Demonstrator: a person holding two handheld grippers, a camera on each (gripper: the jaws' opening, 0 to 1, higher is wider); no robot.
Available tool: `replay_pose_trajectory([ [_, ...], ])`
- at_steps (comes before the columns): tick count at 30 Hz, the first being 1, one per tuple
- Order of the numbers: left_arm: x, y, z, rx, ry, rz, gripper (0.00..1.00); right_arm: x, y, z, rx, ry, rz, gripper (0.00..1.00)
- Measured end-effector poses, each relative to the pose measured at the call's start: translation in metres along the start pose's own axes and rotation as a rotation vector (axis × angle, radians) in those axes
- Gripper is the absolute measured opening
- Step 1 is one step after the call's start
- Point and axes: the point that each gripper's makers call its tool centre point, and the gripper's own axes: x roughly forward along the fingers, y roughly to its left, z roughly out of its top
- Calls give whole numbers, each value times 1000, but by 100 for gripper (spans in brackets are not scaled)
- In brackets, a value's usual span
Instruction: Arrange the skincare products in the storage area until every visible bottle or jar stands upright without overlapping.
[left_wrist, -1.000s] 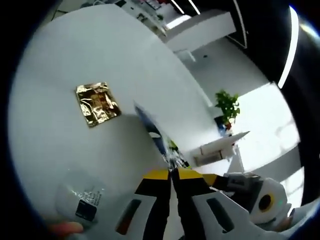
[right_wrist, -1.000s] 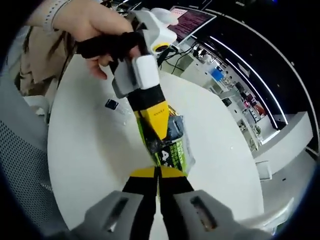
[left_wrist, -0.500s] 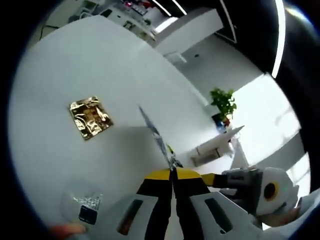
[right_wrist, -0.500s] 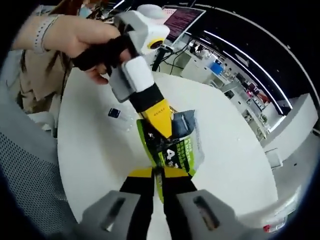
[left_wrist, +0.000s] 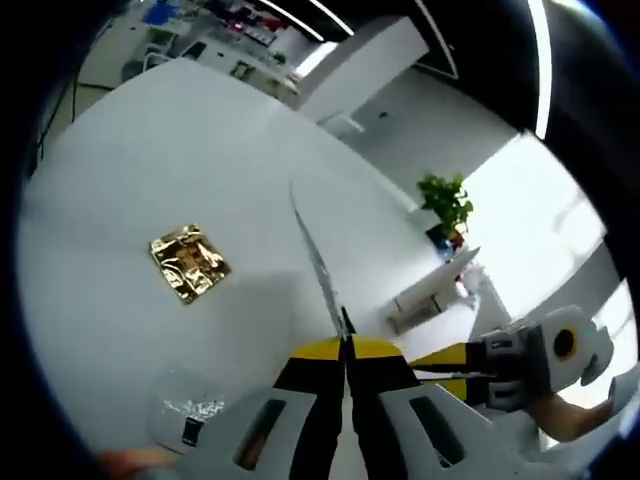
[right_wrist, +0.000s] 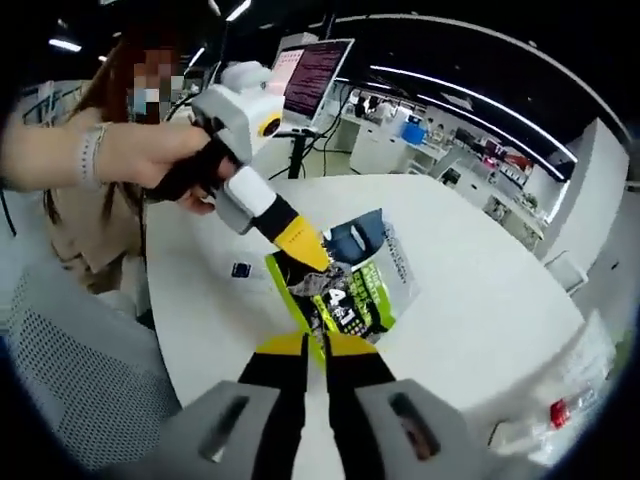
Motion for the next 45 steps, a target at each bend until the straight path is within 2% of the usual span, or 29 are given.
replay_pose_trajectory([
  [4,-4,-5,1,27,-9,-4,0,-7,-10,-3,85,-25,-20,10],
  [7,-7,-8,0,41,-6,0,0,-14,-20,-7,212,-55,-26,11],
  [11,-9,-16,0,54,-11,-12,0,-21,-26,-10,314,-81,-12,15],
  [15,-11,-28,1,62,-17,-40,0,-24,-26,-14,482,-113,40,19],
  [18,-13,-41,4,60,-37,-78,0,-26,-26,-18,508,-116,50,20],
  [23,-13,-52,3,89,-37,-91,0,-31,-18,-14,670,-173,126,25],
  [28,-12,-67,1,100,-42,-129,0,-36,-17,-16,746,-197,152,34],
  [31,-13,-77,2,112,-48,-149,0,-41,-10,-9,818,-230,219,41],
  [34,-15,-88,3,121,-60,-173,0,-46,-12,-3,886,-287,256,43],
  [37,-17,-94,4,116,-69,-194,0,-56,-9,13,1008,-383,365,43],
  [40,-17,-100,6,108,-80,-220,0,-58,-7,12,1017,-388,376,46],
  [43,-18,-113,9,81,-93,-281,0,-60,-7,12,1043,-402,392,46],
  [45,-16,-115,9,92,-88,-276,0,-61,-9,13,1069,-423,393,45],
])
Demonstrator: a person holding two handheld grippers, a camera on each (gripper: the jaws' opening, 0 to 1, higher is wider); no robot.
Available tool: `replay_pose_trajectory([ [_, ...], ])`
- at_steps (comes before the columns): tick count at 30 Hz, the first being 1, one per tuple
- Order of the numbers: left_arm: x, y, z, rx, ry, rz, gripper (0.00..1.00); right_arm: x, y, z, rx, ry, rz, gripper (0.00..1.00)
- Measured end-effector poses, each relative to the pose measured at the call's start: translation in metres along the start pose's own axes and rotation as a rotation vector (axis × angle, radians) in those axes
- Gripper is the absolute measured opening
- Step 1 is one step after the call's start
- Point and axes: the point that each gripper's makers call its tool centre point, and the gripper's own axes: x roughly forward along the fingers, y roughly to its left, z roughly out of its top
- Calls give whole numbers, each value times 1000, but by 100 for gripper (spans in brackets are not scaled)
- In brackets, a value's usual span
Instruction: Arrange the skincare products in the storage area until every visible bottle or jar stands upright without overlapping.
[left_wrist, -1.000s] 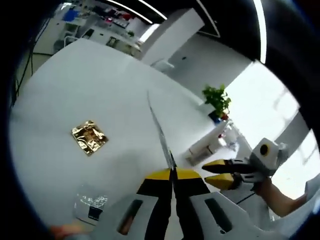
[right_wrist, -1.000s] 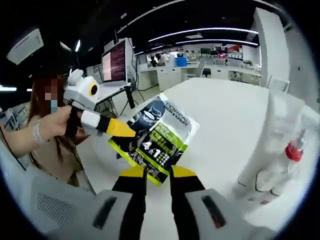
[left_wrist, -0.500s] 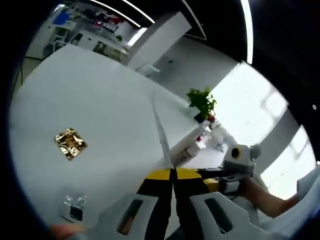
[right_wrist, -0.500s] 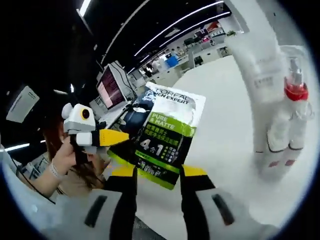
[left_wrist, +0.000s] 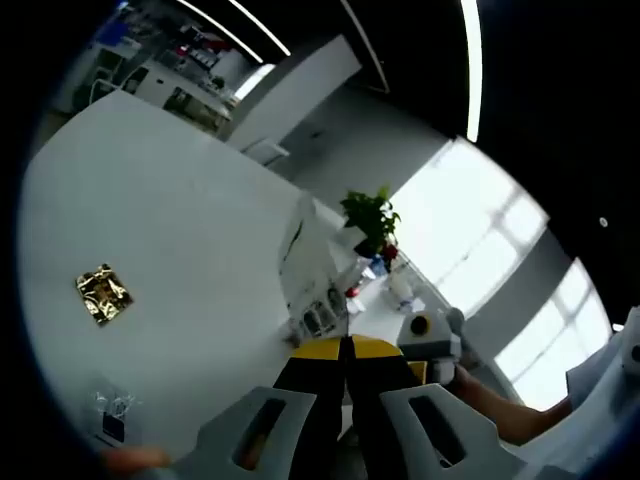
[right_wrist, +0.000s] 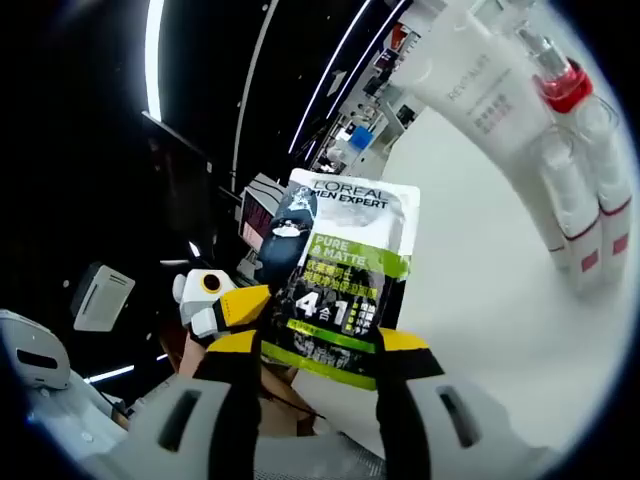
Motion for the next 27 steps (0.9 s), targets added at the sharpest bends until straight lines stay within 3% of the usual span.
replay_pose_trajectory([
  [6,4,-3,3,18,14,-20,0,-4,-12,1,48,-25,-34,46],
  [10,5,-15,13,18,-1,-61,0,-3,-10,4,140,-65,6,50],
  [14,6,-20,19,35,-8,-71,0,-2,6,7,229,-85,108,42],
  [17,7,-19,18,40,-2,-69,0,-3,10,6,262,-84,141,32],
  [27,2,-5,15,6,-6,-47,0,-15,11,7,238,-75,124,13],
])
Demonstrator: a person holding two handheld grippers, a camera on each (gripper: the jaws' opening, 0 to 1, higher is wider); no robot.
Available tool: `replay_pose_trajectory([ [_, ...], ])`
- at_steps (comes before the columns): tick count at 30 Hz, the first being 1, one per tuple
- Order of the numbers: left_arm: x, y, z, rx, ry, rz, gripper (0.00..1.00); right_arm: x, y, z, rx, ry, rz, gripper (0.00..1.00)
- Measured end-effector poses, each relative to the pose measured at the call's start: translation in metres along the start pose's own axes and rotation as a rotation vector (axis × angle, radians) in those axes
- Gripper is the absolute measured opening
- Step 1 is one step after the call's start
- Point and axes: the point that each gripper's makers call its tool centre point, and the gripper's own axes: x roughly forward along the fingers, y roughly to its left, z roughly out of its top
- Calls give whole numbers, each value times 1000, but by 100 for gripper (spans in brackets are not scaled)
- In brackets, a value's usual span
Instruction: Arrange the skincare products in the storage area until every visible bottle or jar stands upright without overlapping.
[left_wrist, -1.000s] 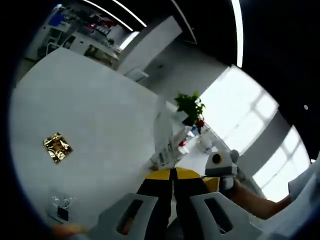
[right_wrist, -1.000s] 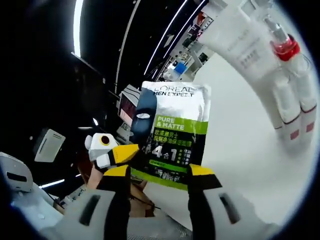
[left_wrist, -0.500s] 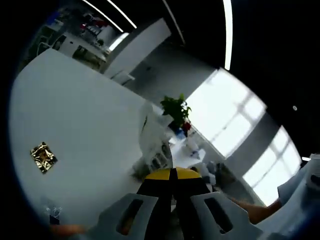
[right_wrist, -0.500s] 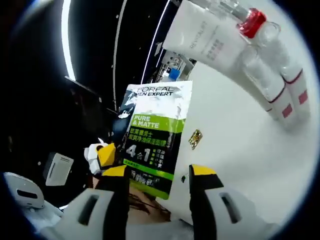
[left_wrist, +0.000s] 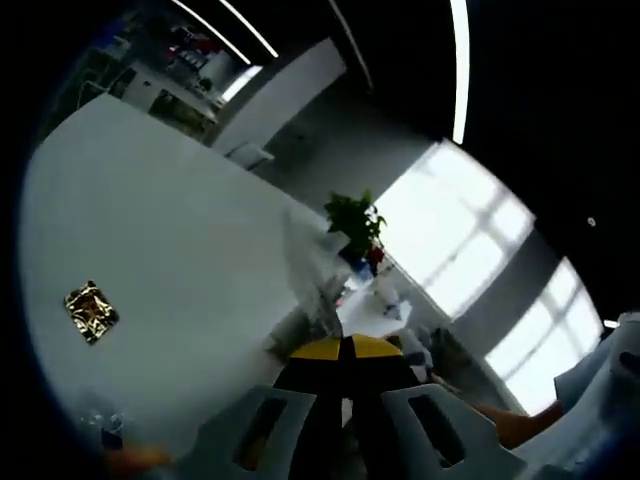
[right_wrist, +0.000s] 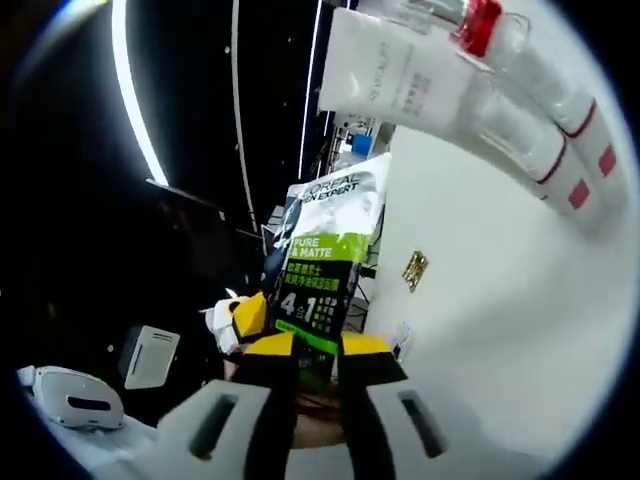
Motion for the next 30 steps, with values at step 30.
replay_pose_trajectory([
  [30,-7,17,-39,-31,110,7,18,-9,-1,6,-177,110,-42,1],
])
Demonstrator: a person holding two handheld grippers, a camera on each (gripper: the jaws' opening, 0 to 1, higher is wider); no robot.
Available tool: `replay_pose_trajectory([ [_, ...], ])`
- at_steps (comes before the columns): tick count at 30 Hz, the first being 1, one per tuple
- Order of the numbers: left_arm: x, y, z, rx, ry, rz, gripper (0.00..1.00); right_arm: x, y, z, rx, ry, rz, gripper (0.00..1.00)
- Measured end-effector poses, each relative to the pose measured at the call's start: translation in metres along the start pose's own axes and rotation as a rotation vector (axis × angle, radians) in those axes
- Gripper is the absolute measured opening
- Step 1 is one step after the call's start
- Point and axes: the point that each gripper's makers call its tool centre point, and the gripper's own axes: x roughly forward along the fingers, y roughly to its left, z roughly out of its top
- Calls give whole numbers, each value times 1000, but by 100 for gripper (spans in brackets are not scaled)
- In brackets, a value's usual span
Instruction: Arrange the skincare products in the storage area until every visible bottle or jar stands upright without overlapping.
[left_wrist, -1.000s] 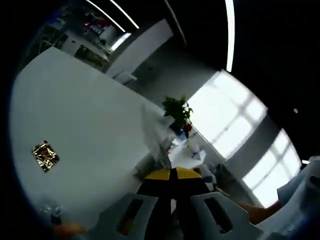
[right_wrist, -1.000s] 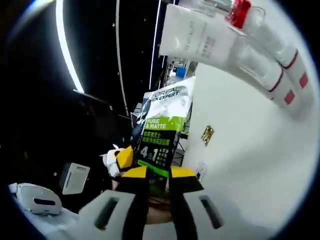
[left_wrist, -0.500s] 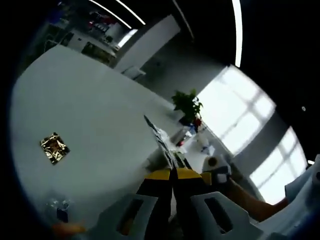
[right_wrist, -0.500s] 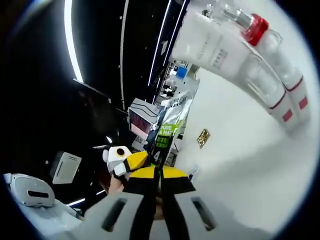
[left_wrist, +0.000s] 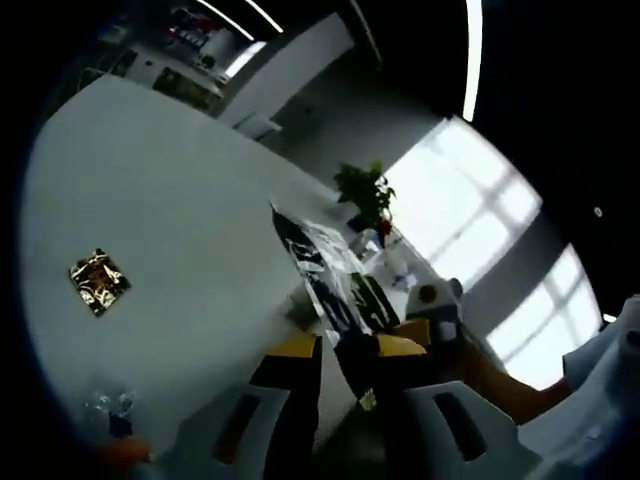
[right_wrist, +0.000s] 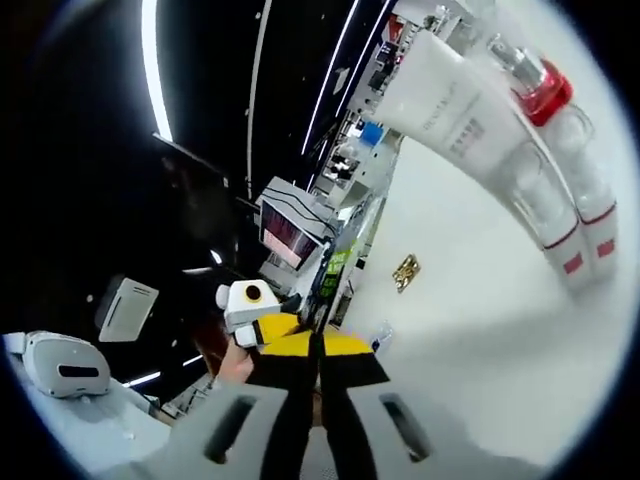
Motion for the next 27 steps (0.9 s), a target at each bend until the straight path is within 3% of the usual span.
replay_pose_trajectory([
  [3,0,-3,1,-13,-4,-27,26,-1,-1,-2,-5,12,-5,1],
  [9,3,4,5,-34,-10,-13,32,-5,-3,-10,-13,47,-17,1],
  [27,20,21,20,-102,18,-33,25,-15,-9,-18,-36,105,-42,1],
])
